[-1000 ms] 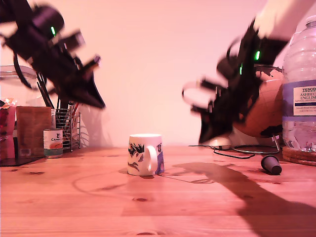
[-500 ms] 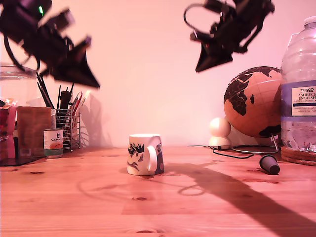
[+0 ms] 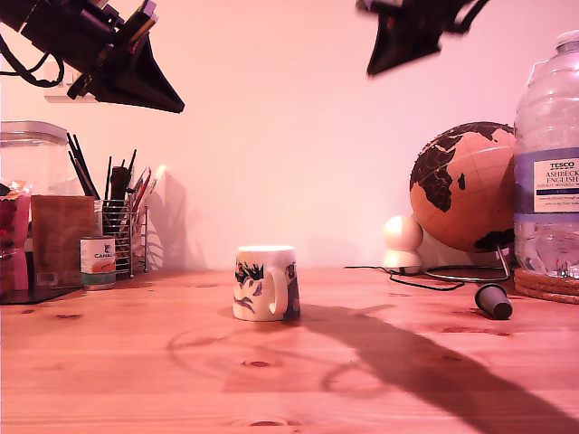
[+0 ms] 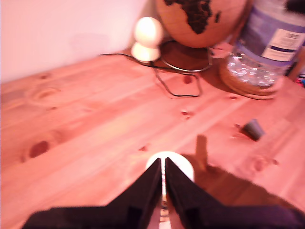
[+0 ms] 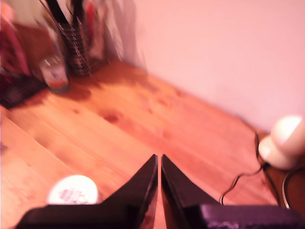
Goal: Lift the coffee cup and remove the coffee capsule that is hidden under it
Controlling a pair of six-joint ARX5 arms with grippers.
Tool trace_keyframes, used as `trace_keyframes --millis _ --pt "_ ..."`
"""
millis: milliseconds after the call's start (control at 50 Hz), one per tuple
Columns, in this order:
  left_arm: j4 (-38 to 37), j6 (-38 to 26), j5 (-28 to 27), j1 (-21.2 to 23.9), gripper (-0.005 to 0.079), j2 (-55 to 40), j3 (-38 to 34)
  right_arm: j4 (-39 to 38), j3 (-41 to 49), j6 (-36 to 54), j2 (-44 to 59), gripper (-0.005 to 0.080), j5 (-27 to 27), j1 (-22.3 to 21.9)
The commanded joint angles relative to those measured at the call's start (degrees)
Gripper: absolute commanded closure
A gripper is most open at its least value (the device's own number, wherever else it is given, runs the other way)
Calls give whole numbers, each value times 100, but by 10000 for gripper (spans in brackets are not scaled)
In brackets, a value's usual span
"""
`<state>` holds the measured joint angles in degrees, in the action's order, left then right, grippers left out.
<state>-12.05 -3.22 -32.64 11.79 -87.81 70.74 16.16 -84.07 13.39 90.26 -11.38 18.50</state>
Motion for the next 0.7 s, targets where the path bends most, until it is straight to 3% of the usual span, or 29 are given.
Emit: trace_keyframes --millis 0,320,680 --pt "-17 -28 -55 -22 762 87 -24 -109 387 0 -79 765 22 70" --pt "-149 -111 -380 7 762 308 -214 -656 1799 -221 -1130 765 -15 289" --pt "1021 85 -376 160 762 1703 -1762 -1029 2645 -551 -1895 765 -223 960"
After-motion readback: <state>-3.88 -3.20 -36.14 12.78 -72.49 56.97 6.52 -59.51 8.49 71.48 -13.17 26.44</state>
